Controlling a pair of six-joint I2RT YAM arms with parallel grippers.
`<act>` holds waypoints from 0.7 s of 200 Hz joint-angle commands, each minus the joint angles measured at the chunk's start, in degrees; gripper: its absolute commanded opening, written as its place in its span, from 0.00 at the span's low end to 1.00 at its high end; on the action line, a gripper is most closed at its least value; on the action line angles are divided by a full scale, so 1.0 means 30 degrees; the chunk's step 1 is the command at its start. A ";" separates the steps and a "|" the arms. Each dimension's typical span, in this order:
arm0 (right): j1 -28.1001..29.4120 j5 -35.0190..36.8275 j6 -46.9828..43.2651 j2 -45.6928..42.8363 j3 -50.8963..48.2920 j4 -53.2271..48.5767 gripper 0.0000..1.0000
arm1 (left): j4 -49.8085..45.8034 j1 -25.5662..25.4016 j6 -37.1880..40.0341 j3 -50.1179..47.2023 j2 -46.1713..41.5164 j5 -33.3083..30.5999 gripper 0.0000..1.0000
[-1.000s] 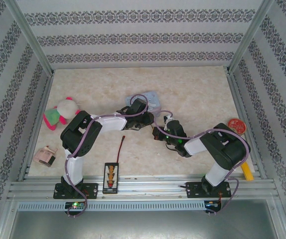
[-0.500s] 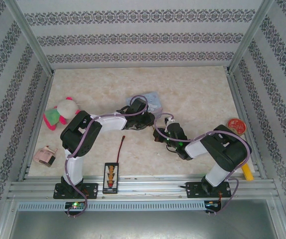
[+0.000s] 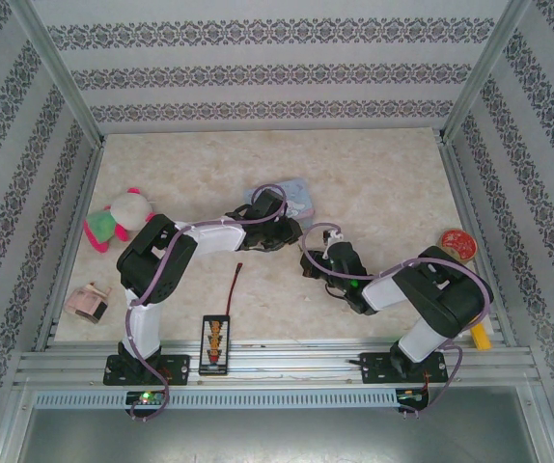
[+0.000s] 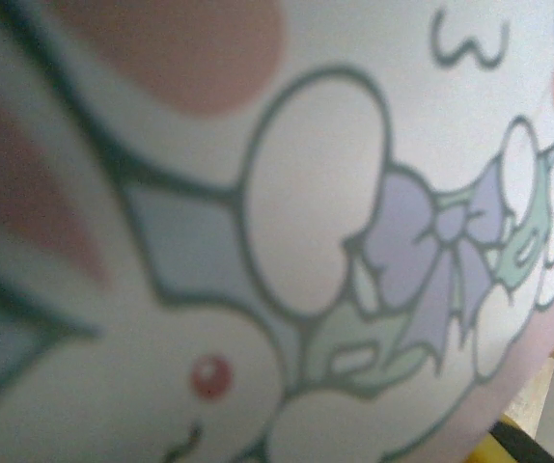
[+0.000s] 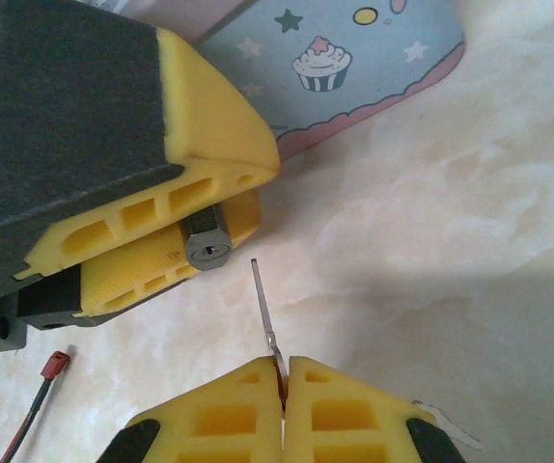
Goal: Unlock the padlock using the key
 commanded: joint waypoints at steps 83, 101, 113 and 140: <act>0.0329 0.0568 -0.0531 -0.0280 0.0427 0.0414 0.00 | -0.1271 0.0183 -0.1118 0.0236 0.0438 0.1244 0.11; 0.0339 0.0558 -0.0586 -0.0280 0.0417 0.0414 0.00 | -0.1248 0.0179 -0.1142 0.0211 0.0496 0.1289 0.11; 0.0325 0.0561 -0.0634 -0.0294 0.0417 0.0414 0.00 | -0.1225 0.0172 -0.1176 0.0213 0.0525 0.1326 0.11; 0.0317 0.0569 -0.0737 -0.0338 0.1030 0.0390 0.00 | -0.1191 0.0185 -0.1253 0.0163 0.0637 0.1427 0.11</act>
